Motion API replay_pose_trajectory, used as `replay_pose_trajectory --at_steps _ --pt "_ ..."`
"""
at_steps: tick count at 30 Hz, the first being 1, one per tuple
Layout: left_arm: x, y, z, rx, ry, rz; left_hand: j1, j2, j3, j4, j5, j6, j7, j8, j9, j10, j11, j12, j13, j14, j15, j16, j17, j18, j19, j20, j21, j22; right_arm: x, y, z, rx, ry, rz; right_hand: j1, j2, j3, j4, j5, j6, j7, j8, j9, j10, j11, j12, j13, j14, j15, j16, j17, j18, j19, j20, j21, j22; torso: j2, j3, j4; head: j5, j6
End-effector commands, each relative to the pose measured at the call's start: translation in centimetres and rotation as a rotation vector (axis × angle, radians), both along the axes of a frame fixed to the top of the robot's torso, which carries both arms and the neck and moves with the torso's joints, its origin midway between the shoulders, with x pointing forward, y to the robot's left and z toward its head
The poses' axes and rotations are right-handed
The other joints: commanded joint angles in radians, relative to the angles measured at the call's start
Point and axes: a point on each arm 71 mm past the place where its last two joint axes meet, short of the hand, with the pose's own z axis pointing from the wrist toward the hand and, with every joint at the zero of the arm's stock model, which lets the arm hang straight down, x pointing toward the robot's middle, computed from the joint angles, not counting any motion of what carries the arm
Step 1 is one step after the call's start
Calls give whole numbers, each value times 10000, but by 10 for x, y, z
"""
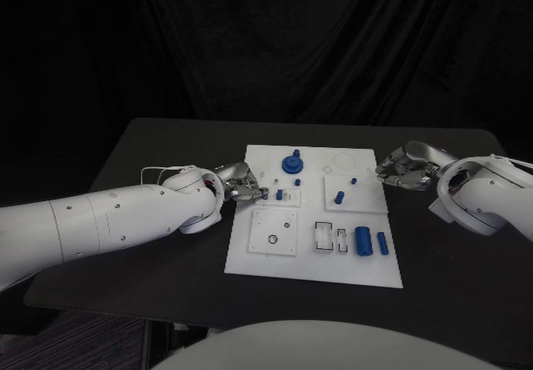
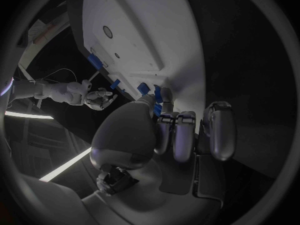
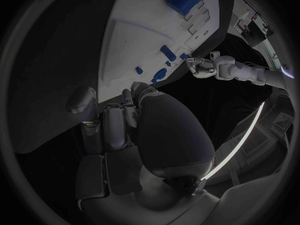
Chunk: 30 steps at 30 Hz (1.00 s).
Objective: Assemble the parts on the task board
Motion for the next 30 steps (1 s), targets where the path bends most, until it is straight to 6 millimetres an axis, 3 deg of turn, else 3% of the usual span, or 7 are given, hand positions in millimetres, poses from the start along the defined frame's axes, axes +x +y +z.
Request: replay_pose_trajectory --at_steps 1,6,7,12,24,30 --pt "-2 -3 -2 208 178 -231 -129 19 61 9 -56 67 -8 26 28 1041 -63 26 2627 1039 -85 26 2634 -48 13 -72 9 1992 0 0 -2 -34 77 -53 -80 -8 49 -10 52 -17 53 -44 -3 -75 -13 -35 -8 41 79 -53 -6 200 -60 6 -46 1044 22 -11 -19 33 -1" --pt "-2 -4 -2 202 172 -244 -193 72 124 14 -179 63 -3 18 42 1041 -60 26 2627 1039 -81 26 2634 -47 9 -71 1 1990 0 1 -2 -29 81 -43 -80 -8 49 -10 52 -17 53 -44 -3 -75 -13 -35 -8 41 79 -53 -6 200 -60 6 -46 1044 29 -19 -13 29 -1" --pt "-2 -5 -2 193 158 -241 -280 114 184 11 -405 64 5 11 64 1041 -55 26 2627 1039 -77 26 2634 -47 9 -67 -2 1989 0 1 -2 -28 82 -43 -80 -8 49 -10 52 -17 53 -44 -3 -75 -13 -35 -8 41 79 -53 -6 200 -60 6 -46 1044 31 -19 -9 20 -1" --pt "-2 -6 -1 110 28 -201 -445 171 285 11 -895 79 16 6 116 1041 -44 26 2627 1039 -68 26 2634 -48 14 -58 -2 1991 0 0 -2 -29 88 -49 -80 -8 49 -10 52 -17 53 -44 -3 -75 -13 -35 -8 41 79 -53 -6 200 -60 6 -46 1044 30 -16 11 -16 -1" --pt "-1 -8 1 -64 -232 -113 -444 186 338 -26 -1037 149 -8 51 159 1041 -56 26 2627 1039 -74 26 2634 -62 54 -60 55 2010 0 0 -2 -39 105 -58 -80 -8 49 -10 52 -17 53 -44 -3 -75 -13 -35 -8 41 79 -53 -6 200 -60 6 -46 1044 21 -20 -9 3 -1" --pt "-1 -8 1 -45 -207 -104 -834 226 263 34 -1619 232 -6 95 196 1041 -62 26 2627 1039 -85 26 2634 -65 75 -71 68 2014 0 0 -2 -42 118 -63 -80 -8 49 -10 52 -17 53 -44 -3 -75 -13 -35 -8 41 79 -53 -6 200 -60 6 -46 1044 28 -11 -11 5 -1"
